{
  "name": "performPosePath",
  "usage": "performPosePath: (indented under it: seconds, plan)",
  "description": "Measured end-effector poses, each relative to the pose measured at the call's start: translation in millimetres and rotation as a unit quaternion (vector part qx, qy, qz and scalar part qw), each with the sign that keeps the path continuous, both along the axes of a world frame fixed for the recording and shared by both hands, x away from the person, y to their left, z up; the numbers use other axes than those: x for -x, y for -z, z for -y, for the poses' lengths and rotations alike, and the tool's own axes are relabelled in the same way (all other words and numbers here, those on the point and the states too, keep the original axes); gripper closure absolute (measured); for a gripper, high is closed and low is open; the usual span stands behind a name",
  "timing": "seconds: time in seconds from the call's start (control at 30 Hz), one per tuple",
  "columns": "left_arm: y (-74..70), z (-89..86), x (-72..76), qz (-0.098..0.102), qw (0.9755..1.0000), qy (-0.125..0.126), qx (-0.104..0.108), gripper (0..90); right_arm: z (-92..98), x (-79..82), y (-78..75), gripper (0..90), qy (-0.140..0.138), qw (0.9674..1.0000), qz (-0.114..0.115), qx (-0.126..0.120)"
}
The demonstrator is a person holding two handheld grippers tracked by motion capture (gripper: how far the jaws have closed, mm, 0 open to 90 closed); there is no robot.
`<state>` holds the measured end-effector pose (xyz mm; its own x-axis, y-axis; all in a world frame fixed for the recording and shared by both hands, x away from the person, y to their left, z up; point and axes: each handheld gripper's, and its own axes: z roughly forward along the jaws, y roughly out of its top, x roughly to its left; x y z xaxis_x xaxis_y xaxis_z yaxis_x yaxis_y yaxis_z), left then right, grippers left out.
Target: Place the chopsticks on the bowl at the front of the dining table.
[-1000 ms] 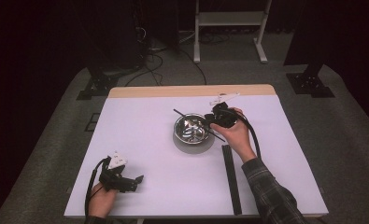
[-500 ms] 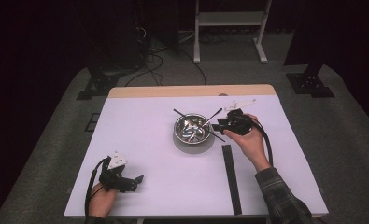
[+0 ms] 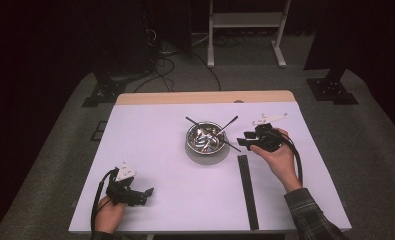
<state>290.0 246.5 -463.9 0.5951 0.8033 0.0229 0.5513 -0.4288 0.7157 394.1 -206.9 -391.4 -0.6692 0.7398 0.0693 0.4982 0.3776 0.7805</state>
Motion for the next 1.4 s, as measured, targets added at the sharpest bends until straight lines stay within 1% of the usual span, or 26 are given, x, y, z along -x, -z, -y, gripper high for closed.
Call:
performPosePath:
  seconds: [0.2, 0.4, 0.57, 0.83, 1.0, 1.1, 1.2, 1.4]
  plan:
    - [0.0, 0.1, 0.0, 0.000, 1.0000, 0.000, 0.000, 0.0, 12.7, 6.7, 6.1, 55.5, 0.014, 0.9999, -0.001, -0.005]
    - [0.0, 0.1, 0.0, 0.000, 1.0000, 0.000, 0.000, 0.0, 22.7, 10.8, 10.9, 54.7, 0.026, 0.9997, -0.003, -0.004]
    - [0.0, 0.1, 0.0, 0.000, 1.0000, 0.000, 0.000, 0.0, 27.3, 10.4, 21.3, 54.5, 0.033, 0.9993, -0.018, 0.006]
    - [0.0, 0.0, -0.1, 0.000, 1.0000, 0.000, 0.000, 0.0, 27.7, 7.5, 36.7, 54.3, 0.034, 0.9985, -0.039, 0.020]
    - [0.1, 0.1, -0.1, 0.000, 1.0000, 0.000, 0.001, 0.0, 22.9, 5.4, 46.6, 54.2, 0.032, 0.9977, -0.053, 0.029]
    - [0.1, 0.1, -0.1, 0.000, 1.0000, 0.000, 0.001, 0.0, 20.2, 4.3, 51.6, 54.3, 0.028, 0.9973, -0.057, 0.036]
    - [0.1, 0.1, -0.1, 0.000, 1.0000, 0.000, 0.001, 0.0, 18.3, 4.3, 53.2, 54.3, 0.028, 0.9970, -0.062, 0.037]
    - [0.1, 0.1, -0.2, 0.001, 1.0000, 0.000, 0.001, 0.0, 16.2, 4.6, 54.9, 54.3, 0.023, 0.9970, -0.062, 0.041]
